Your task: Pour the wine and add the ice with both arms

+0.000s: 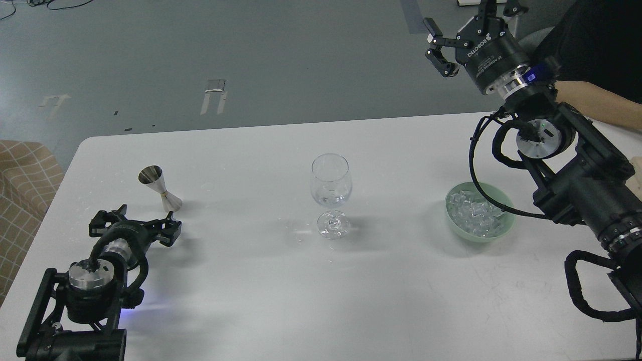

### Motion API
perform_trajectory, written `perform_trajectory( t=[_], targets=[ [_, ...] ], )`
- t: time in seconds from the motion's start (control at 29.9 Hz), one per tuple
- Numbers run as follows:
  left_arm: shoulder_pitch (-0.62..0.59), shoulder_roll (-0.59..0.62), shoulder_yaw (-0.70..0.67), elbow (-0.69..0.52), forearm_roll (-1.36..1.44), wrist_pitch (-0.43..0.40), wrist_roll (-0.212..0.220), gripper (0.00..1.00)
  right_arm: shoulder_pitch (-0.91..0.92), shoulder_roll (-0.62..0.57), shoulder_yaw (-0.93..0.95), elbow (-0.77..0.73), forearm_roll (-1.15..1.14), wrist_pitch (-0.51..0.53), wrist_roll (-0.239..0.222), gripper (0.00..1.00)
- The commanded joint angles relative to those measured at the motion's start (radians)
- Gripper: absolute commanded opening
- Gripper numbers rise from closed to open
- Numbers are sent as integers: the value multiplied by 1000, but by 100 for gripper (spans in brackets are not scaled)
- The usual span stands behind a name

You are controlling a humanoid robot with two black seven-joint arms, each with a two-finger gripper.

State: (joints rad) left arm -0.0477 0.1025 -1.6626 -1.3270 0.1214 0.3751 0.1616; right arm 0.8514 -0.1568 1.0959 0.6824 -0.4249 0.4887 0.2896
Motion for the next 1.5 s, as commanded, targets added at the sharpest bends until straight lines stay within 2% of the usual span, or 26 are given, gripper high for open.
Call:
perform_trajectory(
  t=[0.0, 0.07, 0.13, 0.27, 0.33, 0.37, 0.4, 0.43, 0.5, 0.53, 0.57, 0.64, 0.7, 0.8, 0.87, 0.97, 1.1, 1.24, 1.47],
  targets=[
    [74, 55, -16, -49, 0, -120, 12, 98, 0, 0, 1, -1, 0, 0, 0, 100],
    [118, 118, -34, -57, 0, -256, 13, 98, 0, -1, 1, 0, 0, 0, 0, 100],
    [121, 153, -39, -55, 0, -300, 13, 98, 0, -1, 1, 0, 0, 0, 0, 100],
    [111, 264, -42, -49, 12, -317, 3, 98, 1, 0, 1, -1, 0, 0, 0, 100],
    [91, 328, -42, -47, 24, -318, -25, 98, 3, 0, 1, -1, 0, 0, 0, 100],
    [91, 329, -42, -47, 24, -318, -25, 98, 3, 0, 1, -1, 0, 0, 0, 100],
    [71, 351, -42, -43, 41, -318, -62, 98, 3, -1, 1, -1, 0, 0, 0, 100],
    [30, 370, -39, -23, 73, -318, -120, 98, 5, -1, 1, 0, 0, 0, 0, 100],
    [-41, 384, -28, 20, 133, -323, -195, 98, 6, -1, 1, -1, 0, 0, 0, 100],
    [-78, 399, -22, 44, 168, -331, -212, 98, 9, -1, 1, 0, 0, 0, 0, 100],
    [-78, 399, -22, 45, 169, -331, -212, 98, 9, -1, 1, 0, 0, 0, 0, 100],
    [-107, 433, 7, 69, 231, -393, -215, 98, 14, -1, 1, 0, -3, 0, 0, 100],
    [-153, 474, 55, 132, 305, -545, -212, 98, 17, -1, -1, 0, -9, 0, 0, 100],
    [-236, 482, 118, 169, 349, -625, -205, 98, 20, -3, 1, 2, -46, -4, 0, 100],
    [-291, 485, 186, 201, 359, -633, -192, 98, 21, -3, -1, 12, -98, -34, 0, 100],
    [-377, 479, 271, 219, 357, -634, -189, 98, 15, -1, -1, 51, -210, -135, 0, 100],
    [-394, 471, 313, 223, 357, -634, -189, 98, -2, -12, -7, 112, -291, -183, 0, 100],
    [-408, 439, 339, 221, 363, -636, -188, 98, -41, -90, -71, 221, -351, -205, 0, 100],
    [-443, 398, 362, 223, 383, -636, -188, 98, -91, -369, -247, 491, -543, -320, -1, 100]
  ],
)
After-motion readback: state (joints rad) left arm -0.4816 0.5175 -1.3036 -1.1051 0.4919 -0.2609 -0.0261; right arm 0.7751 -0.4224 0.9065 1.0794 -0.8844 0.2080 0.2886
